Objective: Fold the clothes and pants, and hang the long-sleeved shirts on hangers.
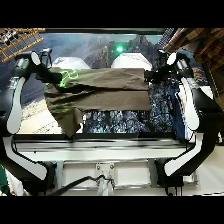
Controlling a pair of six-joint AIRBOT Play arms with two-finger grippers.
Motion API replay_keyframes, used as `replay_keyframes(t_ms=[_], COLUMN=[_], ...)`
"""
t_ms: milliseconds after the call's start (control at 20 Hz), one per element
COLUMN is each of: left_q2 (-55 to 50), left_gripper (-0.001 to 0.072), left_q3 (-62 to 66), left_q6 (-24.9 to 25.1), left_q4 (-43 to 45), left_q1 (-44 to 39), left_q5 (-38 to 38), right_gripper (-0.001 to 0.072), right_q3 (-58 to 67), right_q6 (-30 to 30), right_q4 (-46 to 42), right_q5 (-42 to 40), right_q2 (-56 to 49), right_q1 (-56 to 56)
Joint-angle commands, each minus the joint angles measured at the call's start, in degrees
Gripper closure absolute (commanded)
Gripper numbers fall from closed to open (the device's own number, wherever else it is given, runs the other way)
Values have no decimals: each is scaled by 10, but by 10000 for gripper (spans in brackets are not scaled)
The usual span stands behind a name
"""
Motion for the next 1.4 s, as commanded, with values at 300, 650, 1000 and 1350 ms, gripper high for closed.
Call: replay_keyframes(t_ms=[300, 650, 1000, 1350], left_q2=[148, 315, 327, 327], left_gripper=[452, 489, 482, 482], left_q3=[-21, -336, -380, -380], left_q6=[-67, -95, -93, -92], left_q4=[-11, -75, -139, -139], left_q1=[100, 108, 108, 108], left_q5=[-1, 148, 170, 168], right_gripper=[420, 302, 303, 304], right_q3=[-283, -558, -568, -567], right_q6=[54, 31, 31, 35], right_q4=[-8, 179, 218, 223], right_q5=[-54, -185, -228, -260], right_q2=[236, 331, 320, 288], right_q1=[-74, -131, -116, -78])
